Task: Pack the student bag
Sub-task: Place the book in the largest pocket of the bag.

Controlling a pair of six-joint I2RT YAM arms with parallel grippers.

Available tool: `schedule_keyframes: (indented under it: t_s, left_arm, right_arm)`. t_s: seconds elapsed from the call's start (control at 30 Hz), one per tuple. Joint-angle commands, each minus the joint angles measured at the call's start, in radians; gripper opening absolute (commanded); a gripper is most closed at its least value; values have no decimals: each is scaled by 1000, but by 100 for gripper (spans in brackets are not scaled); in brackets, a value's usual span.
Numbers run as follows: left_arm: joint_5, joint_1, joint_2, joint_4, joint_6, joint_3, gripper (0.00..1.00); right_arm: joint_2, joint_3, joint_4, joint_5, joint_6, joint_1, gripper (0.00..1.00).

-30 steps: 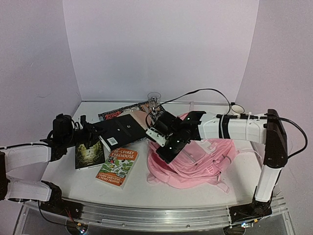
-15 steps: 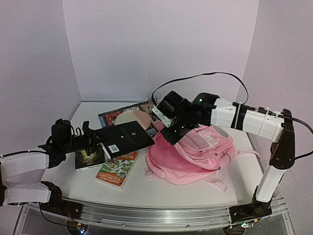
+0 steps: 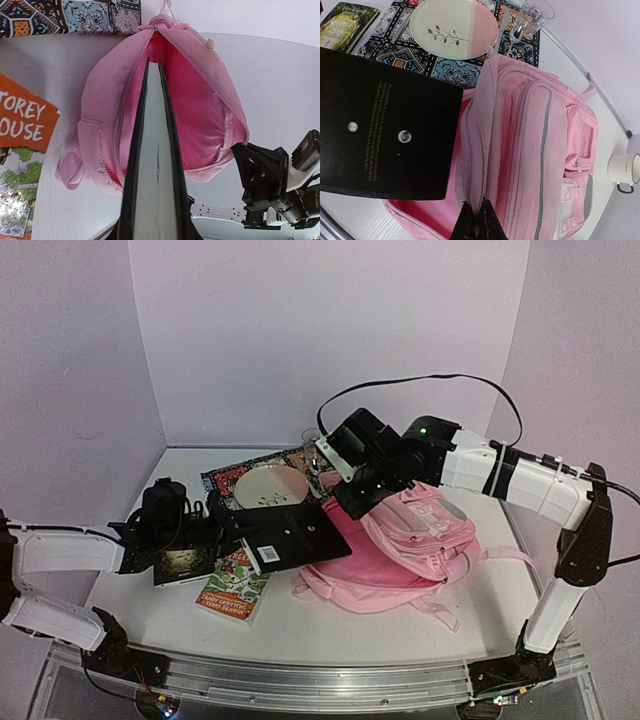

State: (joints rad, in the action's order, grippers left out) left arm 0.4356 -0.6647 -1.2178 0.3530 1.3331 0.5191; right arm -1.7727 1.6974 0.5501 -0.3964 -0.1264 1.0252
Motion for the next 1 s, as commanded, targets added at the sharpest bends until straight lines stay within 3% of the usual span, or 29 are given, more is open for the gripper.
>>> schedule_keyframes:
  t_s: [0.0, 0.43, 0.97]
  left_arm:
    - [-28, -53, -114, 326, 36, 145, 0]
    - [-90, -163, -477, 590, 73, 350, 0]
    - [-271, -250, -836, 657, 17, 604, 1]
  right_arm:
    - [91, 49, -104, -9, 9, 0, 0]
    - [107, 19, -181, 51, 6, 0, 0]
    - [120, -59, -231, 89, 2, -1, 0]
